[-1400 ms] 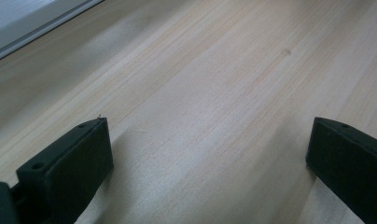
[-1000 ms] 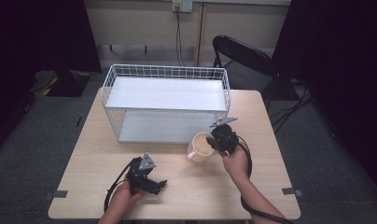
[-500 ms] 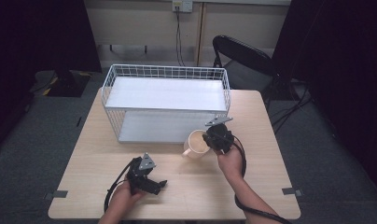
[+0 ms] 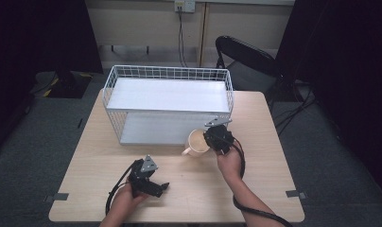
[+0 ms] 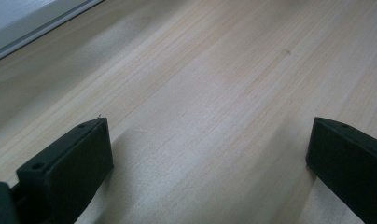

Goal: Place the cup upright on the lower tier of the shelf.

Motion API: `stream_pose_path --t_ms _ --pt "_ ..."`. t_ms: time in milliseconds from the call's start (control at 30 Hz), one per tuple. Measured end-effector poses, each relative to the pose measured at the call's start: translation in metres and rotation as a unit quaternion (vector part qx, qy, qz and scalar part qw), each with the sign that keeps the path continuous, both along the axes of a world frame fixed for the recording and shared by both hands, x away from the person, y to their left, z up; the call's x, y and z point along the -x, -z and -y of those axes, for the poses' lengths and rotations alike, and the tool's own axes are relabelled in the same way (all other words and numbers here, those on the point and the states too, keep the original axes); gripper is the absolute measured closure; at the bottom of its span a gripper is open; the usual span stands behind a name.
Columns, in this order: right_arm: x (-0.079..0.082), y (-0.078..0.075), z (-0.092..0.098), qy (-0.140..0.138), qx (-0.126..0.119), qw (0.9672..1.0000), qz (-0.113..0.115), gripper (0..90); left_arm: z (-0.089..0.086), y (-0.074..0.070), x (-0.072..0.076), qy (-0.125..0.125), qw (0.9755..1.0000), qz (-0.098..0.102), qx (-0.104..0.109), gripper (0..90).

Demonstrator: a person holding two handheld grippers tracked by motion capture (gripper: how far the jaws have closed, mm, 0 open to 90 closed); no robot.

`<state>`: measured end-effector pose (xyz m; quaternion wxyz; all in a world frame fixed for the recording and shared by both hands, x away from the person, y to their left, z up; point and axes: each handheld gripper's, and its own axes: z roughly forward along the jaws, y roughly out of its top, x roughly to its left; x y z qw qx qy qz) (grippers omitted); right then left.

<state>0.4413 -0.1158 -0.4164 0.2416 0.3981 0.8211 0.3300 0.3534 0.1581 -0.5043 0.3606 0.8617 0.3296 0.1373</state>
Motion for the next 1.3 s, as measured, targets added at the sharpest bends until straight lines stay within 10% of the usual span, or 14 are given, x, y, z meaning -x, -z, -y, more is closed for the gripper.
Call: stream_pose_path --t_ms 1300 --pt "-0.020 0.009 -0.015 0.040 -0.004 0.9988 0.029 82.6 0.000 0.000 0.000 0.000 1.0000 0.000 0.000 0.0"
